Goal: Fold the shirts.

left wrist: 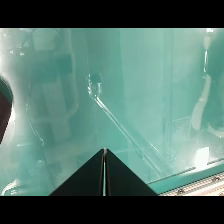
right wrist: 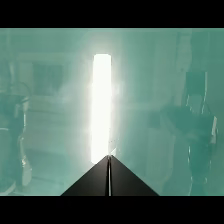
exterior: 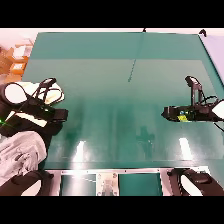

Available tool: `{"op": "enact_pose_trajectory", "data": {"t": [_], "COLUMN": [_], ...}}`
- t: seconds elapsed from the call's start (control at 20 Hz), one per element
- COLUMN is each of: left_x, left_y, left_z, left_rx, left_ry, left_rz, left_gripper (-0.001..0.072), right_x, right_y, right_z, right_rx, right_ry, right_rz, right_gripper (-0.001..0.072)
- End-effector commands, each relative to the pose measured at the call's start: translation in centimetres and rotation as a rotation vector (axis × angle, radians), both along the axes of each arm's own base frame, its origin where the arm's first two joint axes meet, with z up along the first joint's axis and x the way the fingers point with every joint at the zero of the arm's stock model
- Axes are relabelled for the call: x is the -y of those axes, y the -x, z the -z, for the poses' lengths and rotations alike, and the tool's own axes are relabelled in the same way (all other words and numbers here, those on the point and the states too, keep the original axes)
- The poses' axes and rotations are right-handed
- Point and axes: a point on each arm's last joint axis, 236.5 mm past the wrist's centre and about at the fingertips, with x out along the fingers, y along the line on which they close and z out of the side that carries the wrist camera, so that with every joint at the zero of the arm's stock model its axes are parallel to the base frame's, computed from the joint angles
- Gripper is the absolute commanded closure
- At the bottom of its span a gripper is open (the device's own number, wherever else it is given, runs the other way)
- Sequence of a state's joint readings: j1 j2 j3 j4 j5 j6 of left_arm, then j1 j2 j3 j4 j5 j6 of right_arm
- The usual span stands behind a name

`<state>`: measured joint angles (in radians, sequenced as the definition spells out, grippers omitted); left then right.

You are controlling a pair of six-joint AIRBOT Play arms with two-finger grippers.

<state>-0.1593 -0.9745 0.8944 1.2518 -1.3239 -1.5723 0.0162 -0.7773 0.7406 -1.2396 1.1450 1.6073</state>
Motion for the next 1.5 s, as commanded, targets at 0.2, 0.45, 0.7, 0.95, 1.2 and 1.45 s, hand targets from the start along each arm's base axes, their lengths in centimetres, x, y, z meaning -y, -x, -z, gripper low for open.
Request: {"op": "enact_pose_trajectory", "data": {"t": [0.2,0.45,0.7,0.95,1.2,1.45], "left_x": [0.0,0.0,0.3,-9.6,-21.9,-25.1], "left_y": [0.0,0.0,-2.9,-11.4,-16.8,-17.9], "left_z": [0.0,0.0,-0.7,-5.6,-6.5,5.8], "left_rx": [0.0,0.001,0.114,0.486,0.576,0.342], "left_ry": [0.0,0.0,0.024,-0.324,-0.429,-0.469], "left_rz": [0.0,0.0,-0.057,-0.132,-0.404,-0.312], "left_gripper": [0.0682,0.0682,0.0683,0.0177,-0.0013,-0.0013], "right_x": [0.0,0.0,0.0,0.0,0.2,0.3], "right_y": [0.0,0.0,0.0,0.0,-1.5,-2.1], "right_z": [0.0,0.0,0.0,0.0,-0.4,-0.6], "right_rx": [0.0,0.0,0.0,0.001,0.059,0.082], "right_ry": [0.0,0.0,-0.001,-0.001,0.0,0.0], "right_rz": [-0.001,-0.001,0.0,0.0,0.023,0.031], "right_gripper": [0.0693,0.0693,0.0694,0.0694,0.045,0.0337]}}
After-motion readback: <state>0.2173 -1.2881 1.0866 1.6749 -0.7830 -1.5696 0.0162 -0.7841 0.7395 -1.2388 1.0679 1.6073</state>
